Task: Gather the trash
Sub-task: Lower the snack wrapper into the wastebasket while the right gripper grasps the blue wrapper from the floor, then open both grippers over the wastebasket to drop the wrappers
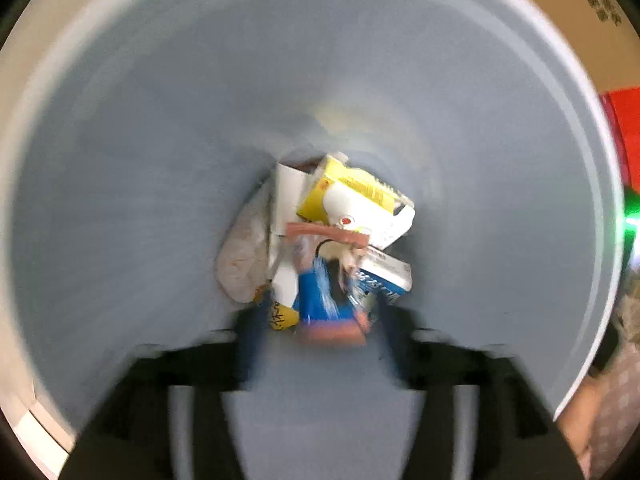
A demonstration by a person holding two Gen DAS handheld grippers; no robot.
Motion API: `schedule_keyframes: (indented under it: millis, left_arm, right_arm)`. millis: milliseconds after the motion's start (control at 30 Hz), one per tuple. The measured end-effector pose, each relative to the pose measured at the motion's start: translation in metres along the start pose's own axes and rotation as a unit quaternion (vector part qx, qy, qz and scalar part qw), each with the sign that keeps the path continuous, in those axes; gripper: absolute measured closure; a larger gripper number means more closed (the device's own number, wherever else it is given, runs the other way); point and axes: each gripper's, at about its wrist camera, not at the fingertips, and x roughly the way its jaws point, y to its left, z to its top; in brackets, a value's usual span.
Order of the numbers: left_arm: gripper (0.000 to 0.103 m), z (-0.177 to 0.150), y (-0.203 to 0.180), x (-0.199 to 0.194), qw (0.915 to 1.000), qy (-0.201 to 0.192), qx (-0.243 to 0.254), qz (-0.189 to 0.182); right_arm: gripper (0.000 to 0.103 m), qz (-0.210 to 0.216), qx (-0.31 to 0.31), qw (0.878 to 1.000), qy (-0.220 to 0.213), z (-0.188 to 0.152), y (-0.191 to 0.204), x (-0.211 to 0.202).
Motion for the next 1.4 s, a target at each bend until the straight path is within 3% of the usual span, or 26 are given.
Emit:
schedule_keyframes:
  millis: [133, 300, 500, 633, 667, 767, 867, 1067, 1267, 1400]
  left_arm:
    - [0.034, -0.006, 0.002, -0.041, 0.9996, -0.022, -0.002, -0.015]
    - [0.034, -0.017, 0.012, -0.116, 0.9974, -0.068, 0.0, -0.025]
    - [0.032, -0.036, 0.031, -0.174, 0.995, -0.099, -0.003, -0.01]
    - [0.031, -0.043, 0.039, -0.188, 0.9944, -0.105, -0.004, -0.009]
    - [0.03, -0.045, 0.04, -0.192, 0.9941, -0.108, -0.002, -0.008]
    - [0.029, -0.054, 0.041, -0.201, 0.9931, -0.116, 0.007, 0.01]
    - [0.029, -0.057, 0.043, -0.2, 0.9932, -0.115, 0.009, 0.015]
    - [0.029, -0.077, 0.044, -0.251, 0.9878, -0.156, 0.004, 0.003]
    - [0.029, -0.125, 0.029, -0.346, 0.971, -0.236, 0.033, -0.025]
    - [0.026, -0.175, 0.014, -0.42, 0.9482, -0.307, 0.07, -0.039]
  right_arm:
    - [0.095, -0.023, -0.012, 0.998, -0.064, 0.007, 0.014, -0.073]
    - [0.095, 0.015, -0.021, 0.993, -0.111, -0.01, 0.045, -0.154]
    - [0.095, 0.063, -0.034, 0.991, -0.114, -0.032, 0.09, -0.196]
    - [0.092, 0.09, -0.035, 0.991, -0.089, -0.042, 0.109, -0.201]
    - [0.09, 0.093, -0.038, 0.991, -0.085, -0.043, 0.113, -0.202]
    - [0.045, 0.083, -0.041, 0.992, -0.088, -0.048, 0.118, -0.21]
    - [0.045, 0.08, -0.042, 0.991, -0.094, -0.053, 0.12, -0.234]
    - [0.044, 0.05, -0.063, 0.984, -0.158, -0.058, 0.124, -0.322]
    - [0.037, 0.039, -0.056, 0.969, -0.236, -0.083, 0.114, -0.45]
    - [0.034, 0.042, -0.043, 0.958, -0.279, -0.11, 0.099, -0.526]
